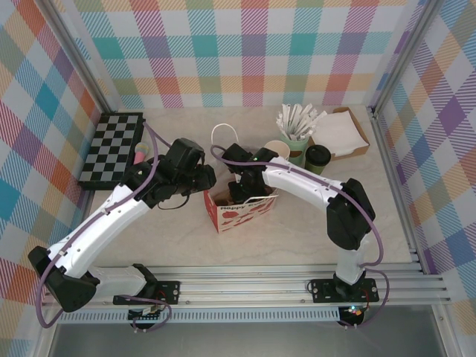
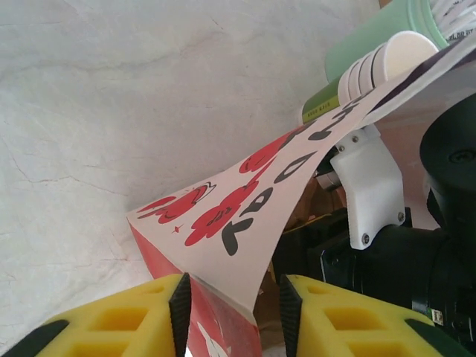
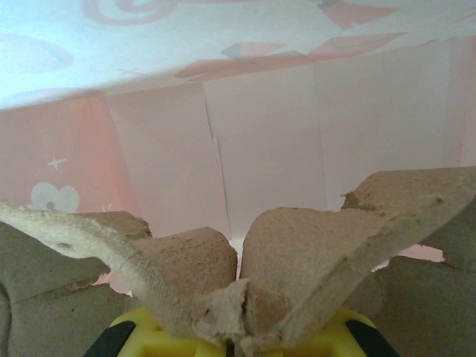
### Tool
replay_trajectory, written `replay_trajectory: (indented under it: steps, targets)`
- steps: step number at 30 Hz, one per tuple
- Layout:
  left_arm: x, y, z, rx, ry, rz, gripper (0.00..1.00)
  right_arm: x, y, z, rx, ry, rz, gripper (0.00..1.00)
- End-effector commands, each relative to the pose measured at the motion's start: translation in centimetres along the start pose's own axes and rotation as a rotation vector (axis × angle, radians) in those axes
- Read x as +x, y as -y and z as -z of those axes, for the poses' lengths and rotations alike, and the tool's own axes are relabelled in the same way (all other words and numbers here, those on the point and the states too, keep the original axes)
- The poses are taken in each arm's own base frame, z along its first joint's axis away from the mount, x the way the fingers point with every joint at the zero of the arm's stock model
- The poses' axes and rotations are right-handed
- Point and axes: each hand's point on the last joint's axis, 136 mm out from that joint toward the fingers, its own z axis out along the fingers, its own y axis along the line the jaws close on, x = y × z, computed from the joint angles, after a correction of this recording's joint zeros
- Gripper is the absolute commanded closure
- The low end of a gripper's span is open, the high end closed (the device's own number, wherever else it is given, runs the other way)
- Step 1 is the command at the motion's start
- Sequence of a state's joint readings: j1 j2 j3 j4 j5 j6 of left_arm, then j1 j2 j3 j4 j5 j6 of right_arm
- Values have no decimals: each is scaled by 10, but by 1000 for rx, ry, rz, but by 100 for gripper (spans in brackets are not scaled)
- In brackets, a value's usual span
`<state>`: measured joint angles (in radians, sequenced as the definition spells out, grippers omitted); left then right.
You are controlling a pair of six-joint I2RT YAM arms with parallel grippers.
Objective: Pack the takeout coffee
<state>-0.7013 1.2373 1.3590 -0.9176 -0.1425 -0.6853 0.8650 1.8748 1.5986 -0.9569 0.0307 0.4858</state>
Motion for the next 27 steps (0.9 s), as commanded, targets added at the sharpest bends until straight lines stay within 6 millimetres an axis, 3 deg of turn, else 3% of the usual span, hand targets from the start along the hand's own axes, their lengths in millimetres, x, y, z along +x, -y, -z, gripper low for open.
replay_trajectory:
  steps: [1, 5, 10, 27]
  targets:
    - [-2, -3, 2, -19, -2, -1, 68, 0, -2, 4, -3, 18, 26, 100]
    - [0, -6, 0, -28, -4, -2, 86, 2, 0, -2, 12, 4, 60, 100]
    - [-2, -6, 0, -31, 2, -9, 100, 2, 7, -4, 56, -5, 94, 100]
    - [-8, -6, -1, -29, 3, -11, 100, 17, 21, -32, 120, -102, 134, 100]
